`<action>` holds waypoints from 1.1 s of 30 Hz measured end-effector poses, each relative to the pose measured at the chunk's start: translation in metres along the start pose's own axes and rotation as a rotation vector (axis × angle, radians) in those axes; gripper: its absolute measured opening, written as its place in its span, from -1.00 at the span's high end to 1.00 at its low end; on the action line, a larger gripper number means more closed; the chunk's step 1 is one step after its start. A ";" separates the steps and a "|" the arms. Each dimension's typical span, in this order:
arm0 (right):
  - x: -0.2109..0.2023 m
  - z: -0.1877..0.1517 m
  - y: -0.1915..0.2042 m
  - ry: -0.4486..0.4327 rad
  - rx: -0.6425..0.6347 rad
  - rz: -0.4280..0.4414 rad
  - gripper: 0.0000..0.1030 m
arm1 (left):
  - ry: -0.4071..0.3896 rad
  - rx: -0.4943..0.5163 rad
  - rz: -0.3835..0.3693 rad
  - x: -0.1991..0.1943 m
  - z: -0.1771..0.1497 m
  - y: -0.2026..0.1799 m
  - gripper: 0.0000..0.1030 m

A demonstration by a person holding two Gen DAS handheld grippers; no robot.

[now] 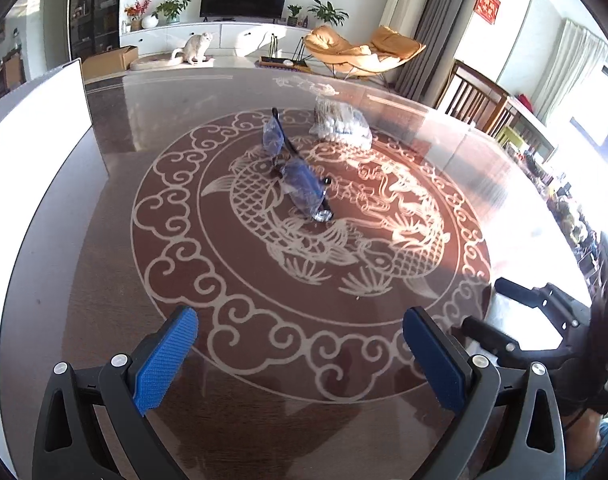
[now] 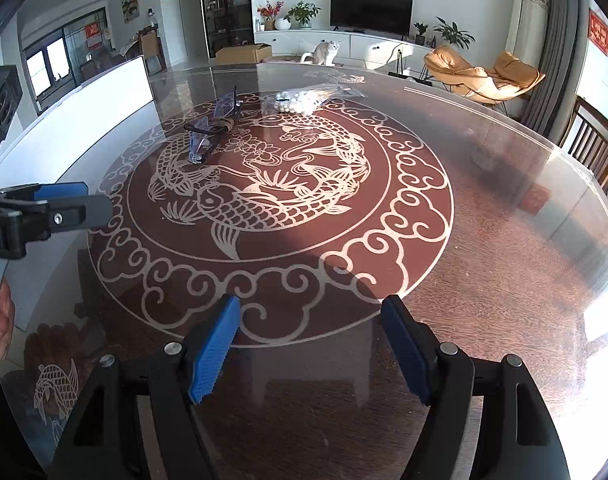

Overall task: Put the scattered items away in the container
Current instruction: 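Grasp the glasses with the left gripper while the right gripper grasps the cotton-swab bag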

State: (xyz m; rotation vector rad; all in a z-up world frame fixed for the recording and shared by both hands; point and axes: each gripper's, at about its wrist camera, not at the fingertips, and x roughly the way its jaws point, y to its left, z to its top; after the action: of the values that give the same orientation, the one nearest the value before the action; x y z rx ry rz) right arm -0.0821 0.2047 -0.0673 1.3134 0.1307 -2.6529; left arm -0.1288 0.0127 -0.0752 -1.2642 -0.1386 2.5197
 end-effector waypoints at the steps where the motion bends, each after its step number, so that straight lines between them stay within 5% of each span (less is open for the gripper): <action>1: 0.000 0.000 0.000 0.000 0.000 0.000 -0.43 | -0.019 -0.010 -0.008 -0.002 0.011 -0.002 -1.00; 5: 0.000 0.000 0.000 0.000 0.000 0.000 -0.43 | 0.052 -0.022 0.016 0.036 0.060 -0.013 -1.00; 10: 0.000 0.000 0.000 0.000 0.000 0.000 -0.43 | 0.178 -0.029 0.155 0.107 0.087 -0.006 -1.00; 14: 0.000 0.000 0.000 -0.001 0.000 0.000 -0.43 | 0.181 0.024 0.255 0.127 0.093 -0.009 -1.00; 17: -0.001 -0.001 0.000 0.000 0.000 0.000 -0.43 | 0.180 0.038 0.251 0.128 0.094 -0.008 -1.00; 20: -0.001 -0.001 0.000 0.000 0.000 0.000 -0.43 | 0.133 0.029 0.260 0.114 0.095 0.001 -0.47; 22: -0.001 -0.001 0.000 -0.001 0.001 0.000 -0.43 | 0.121 0.037 0.244 0.105 0.094 0.009 0.15; 24: 0.000 0.003 -0.002 -0.004 0.010 0.022 -0.46 | 0.124 0.031 0.210 0.094 0.092 0.020 0.43; 28: 0.027 0.058 -0.023 0.014 0.138 0.174 -0.46 | 0.107 0.025 0.200 0.077 0.077 0.035 0.43; 33: 0.086 0.161 -0.048 -0.026 0.388 0.204 -0.46 | 0.088 0.084 0.240 0.066 0.059 0.034 0.42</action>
State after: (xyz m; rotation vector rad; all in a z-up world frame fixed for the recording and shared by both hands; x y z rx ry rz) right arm -0.2677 0.2159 -0.0381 1.3085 -0.5177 -2.5989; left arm -0.2207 0.0051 -0.0981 -1.4296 0.1466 2.6289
